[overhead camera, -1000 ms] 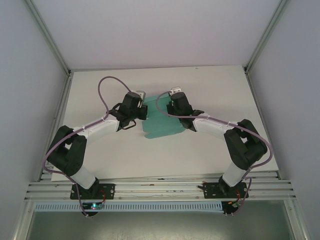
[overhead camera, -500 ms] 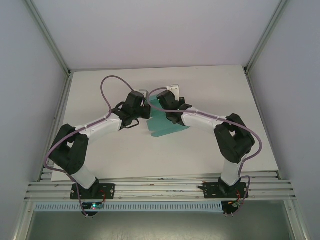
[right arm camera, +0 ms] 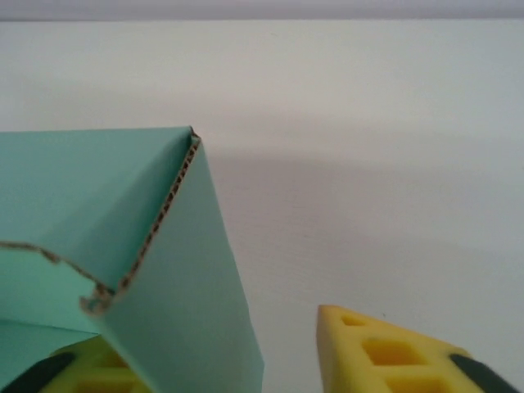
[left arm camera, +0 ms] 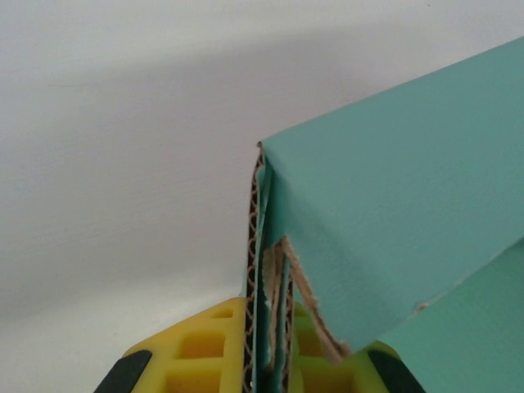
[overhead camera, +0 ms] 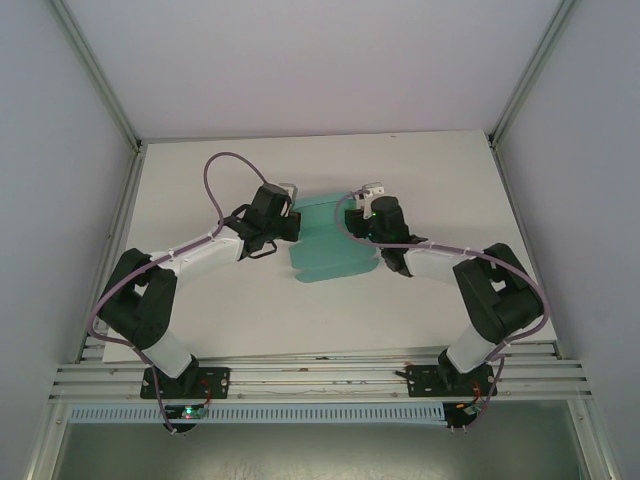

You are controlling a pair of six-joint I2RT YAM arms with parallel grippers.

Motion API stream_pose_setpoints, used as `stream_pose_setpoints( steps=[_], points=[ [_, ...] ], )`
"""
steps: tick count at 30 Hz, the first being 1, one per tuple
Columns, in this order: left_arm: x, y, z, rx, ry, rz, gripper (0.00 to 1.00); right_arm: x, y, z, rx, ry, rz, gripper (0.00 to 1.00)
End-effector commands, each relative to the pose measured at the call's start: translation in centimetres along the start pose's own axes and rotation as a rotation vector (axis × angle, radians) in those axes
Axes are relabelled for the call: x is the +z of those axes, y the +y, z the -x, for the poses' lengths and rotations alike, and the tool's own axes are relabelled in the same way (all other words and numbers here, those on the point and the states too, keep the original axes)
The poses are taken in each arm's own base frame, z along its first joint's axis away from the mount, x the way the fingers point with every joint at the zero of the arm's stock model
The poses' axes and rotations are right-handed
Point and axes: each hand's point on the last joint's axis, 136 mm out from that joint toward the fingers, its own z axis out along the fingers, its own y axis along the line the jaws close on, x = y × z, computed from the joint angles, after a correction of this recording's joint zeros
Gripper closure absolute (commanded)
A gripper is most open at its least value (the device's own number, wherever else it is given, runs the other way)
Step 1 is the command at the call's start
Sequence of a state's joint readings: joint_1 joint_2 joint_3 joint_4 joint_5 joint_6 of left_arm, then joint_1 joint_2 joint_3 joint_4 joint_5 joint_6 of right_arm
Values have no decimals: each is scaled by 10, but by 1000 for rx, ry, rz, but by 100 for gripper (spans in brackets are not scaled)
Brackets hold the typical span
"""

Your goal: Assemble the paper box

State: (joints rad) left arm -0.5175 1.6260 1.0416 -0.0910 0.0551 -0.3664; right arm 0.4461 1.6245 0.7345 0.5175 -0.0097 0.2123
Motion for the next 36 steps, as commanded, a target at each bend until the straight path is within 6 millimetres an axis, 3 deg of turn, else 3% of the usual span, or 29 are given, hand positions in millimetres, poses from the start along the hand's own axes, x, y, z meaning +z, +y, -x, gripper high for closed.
stream_pose_setpoints(
  steps=[1,5,8,13,18,23,27,36],
  points=[
    [-10,12,5,1,-16,49,100,-18,36,26,-67,-94,224,46],
    [-12,10,5,9,-18,42,100,-32,42,28,-99,-82,243,29],
    [-13,10,5,10,-20,42,100,-38,37,26,-113,-66,204,26],
    [-17,5,8,15,-28,22,100,-35,26,9,-141,23,144,32],
    [-16,5,8,19,-19,24,100,-24,40,-11,-151,106,217,34],
    [-16,0,7,33,-13,12,100,-10,27,8,-108,26,123,42],
    [-12,-1,3,31,-5,29,100,-1,5,28,-37,-38,-35,47],
    [-8,-6,-3,44,7,31,100,0,-8,34,9,-61,-113,62]
  ],
)
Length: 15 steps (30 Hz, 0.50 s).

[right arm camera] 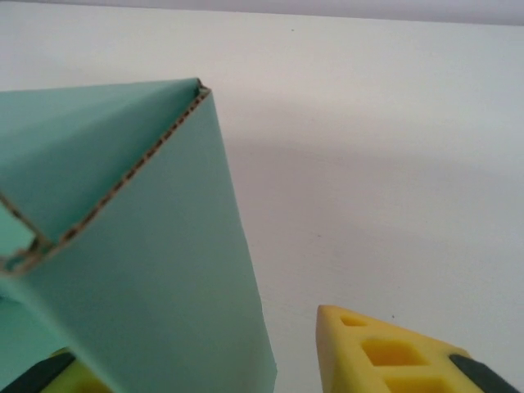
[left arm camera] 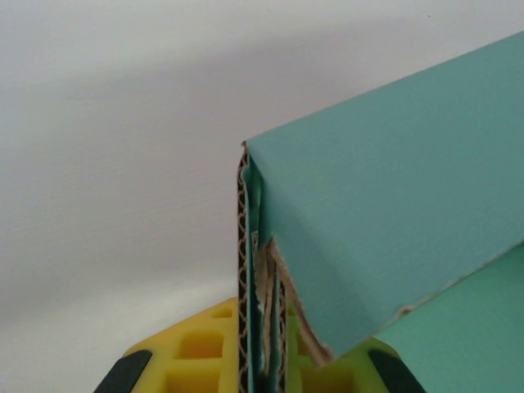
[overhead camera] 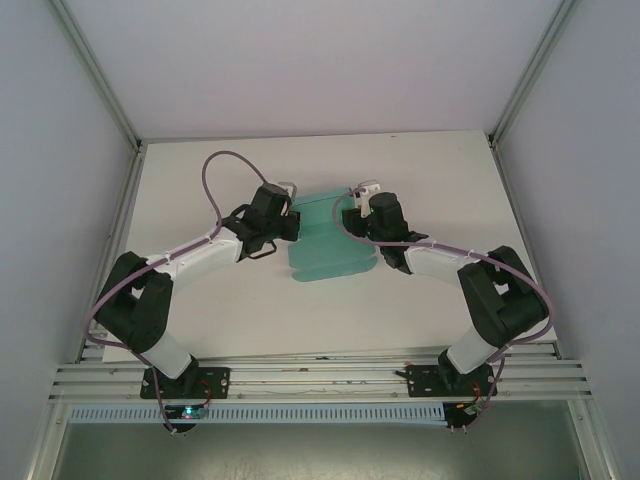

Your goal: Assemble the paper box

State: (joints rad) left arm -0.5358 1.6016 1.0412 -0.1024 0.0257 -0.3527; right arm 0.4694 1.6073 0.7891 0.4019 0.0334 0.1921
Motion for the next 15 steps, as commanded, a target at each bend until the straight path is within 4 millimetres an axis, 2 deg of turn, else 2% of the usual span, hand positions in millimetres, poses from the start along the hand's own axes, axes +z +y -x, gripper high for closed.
stream_pose_setpoints(
  steps=[1,5,6,12,14,15],
  points=[
    [-1,-2,-5,21,25,16,100,3,-15,28,48,-91,-93,61],
    [-1,0,-6,8,27,42,100,4,-38,25,94,-82,-263,85],
    [-2,2,-5,2,27,55,100,3,-43,24,90,-70,-304,88],
    [-7,20,-1,-42,16,171,100,-13,-83,14,-52,62,-596,89],
    [-8,27,1,-56,18,211,100,-17,-90,9,-124,95,-640,92],
    [-9,28,2,-60,21,225,100,-15,-88,6,-116,125,-594,94]
  ],
)
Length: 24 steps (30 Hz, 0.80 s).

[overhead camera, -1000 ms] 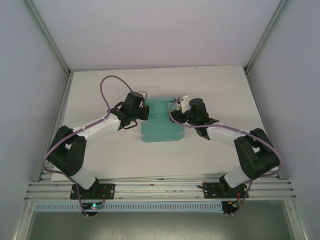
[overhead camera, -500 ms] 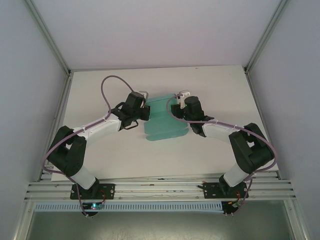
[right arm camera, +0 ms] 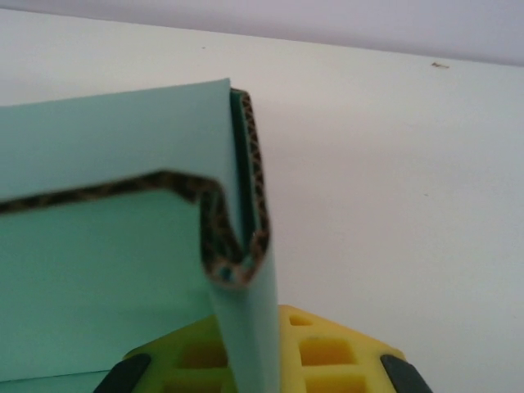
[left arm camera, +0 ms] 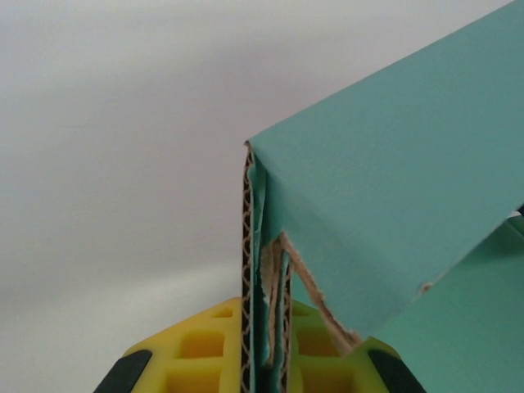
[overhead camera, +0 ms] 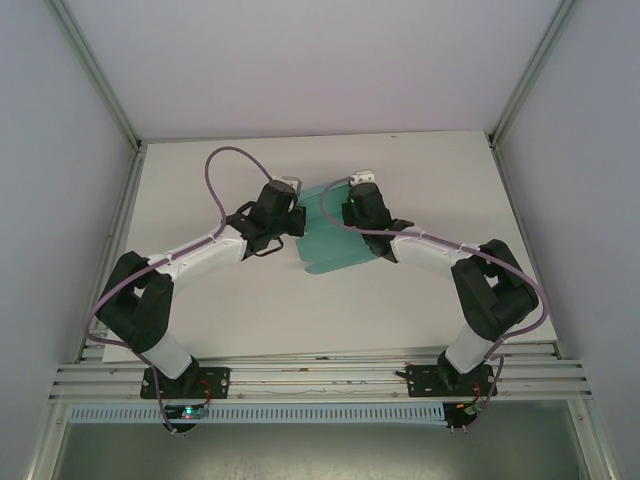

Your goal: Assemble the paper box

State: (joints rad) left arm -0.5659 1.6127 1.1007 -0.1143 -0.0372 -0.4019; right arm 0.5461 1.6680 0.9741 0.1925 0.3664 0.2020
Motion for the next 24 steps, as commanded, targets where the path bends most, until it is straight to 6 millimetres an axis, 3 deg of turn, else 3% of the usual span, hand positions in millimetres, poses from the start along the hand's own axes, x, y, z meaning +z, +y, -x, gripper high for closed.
stream_pose_setpoints(
  steps=[1,3,6,10,12,17,21,24],
  points=[
    [-6,41,-15,-31,68,216,100,2,-69,-22,-99,114,-268,95],
    [-10,44,-11,-57,62,241,100,-6,-81,-17,-138,124,-395,96],
    [-15,43,-6,-80,44,231,100,-10,-79,-9,-369,135,-539,97],
    [-20,44,0,-84,33,239,100,-1,-71,-18,-532,167,-516,100],
    [-20,45,0,-96,35,242,100,-2,-72,-19,-518,152,-515,100],
    [-19,43,0,-114,33,225,100,-11,-78,-6,-318,99,-550,100],
    [-20,44,0,-116,33,232,100,-12,-79,-8,54,113,-422,100],
    [-19,43,-2,-115,40,230,100,-18,-82,-1,206,77,-408,100]
  ],
)
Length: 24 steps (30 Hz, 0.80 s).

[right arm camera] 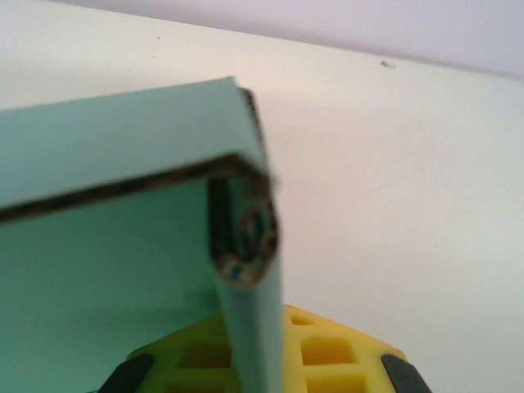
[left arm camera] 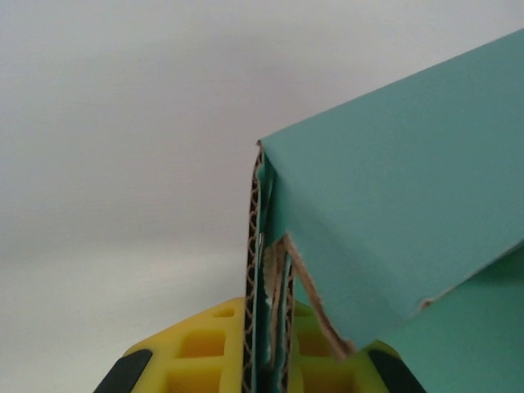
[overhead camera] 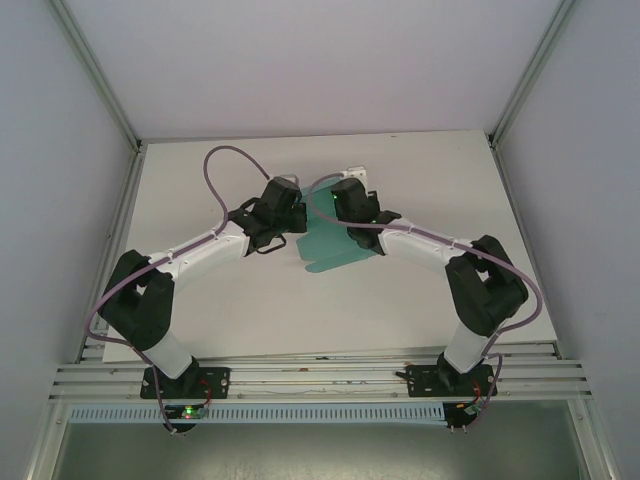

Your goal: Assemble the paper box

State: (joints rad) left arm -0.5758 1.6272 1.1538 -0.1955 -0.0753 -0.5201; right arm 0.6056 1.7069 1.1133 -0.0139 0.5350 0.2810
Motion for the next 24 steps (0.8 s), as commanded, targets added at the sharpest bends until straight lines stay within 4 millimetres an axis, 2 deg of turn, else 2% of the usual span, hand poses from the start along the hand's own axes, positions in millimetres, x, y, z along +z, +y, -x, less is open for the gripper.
stream_pose_setpoints(
  steps=[1,4,9,15,19,22,24],
  points=[
    [-15,42,1,-9,5,182,100,-1,-85,-9,234,39,-266,100],
    [-14,42,0,-12,11,177,100,-3,-86,-6,262,20,-275,100],
    [-13,41,2,-12,13,178,100,-7,-78,5,95,-64,-320,100],
    [-11,38,2,-16,18,166,100,-9,-62,7,-43,-88,-302,81],
    [-10,36,2,-13,17,156,100,-6,-40,1,-118,-79,-185,77],
    [-9,37,1,-10,23,159,100,-7,-20,-4,-146,-77,-62,63],
    [-8,37,0,-10,27,161,100,-12,-5,-7,-154,-69,51,49]
  ],
)
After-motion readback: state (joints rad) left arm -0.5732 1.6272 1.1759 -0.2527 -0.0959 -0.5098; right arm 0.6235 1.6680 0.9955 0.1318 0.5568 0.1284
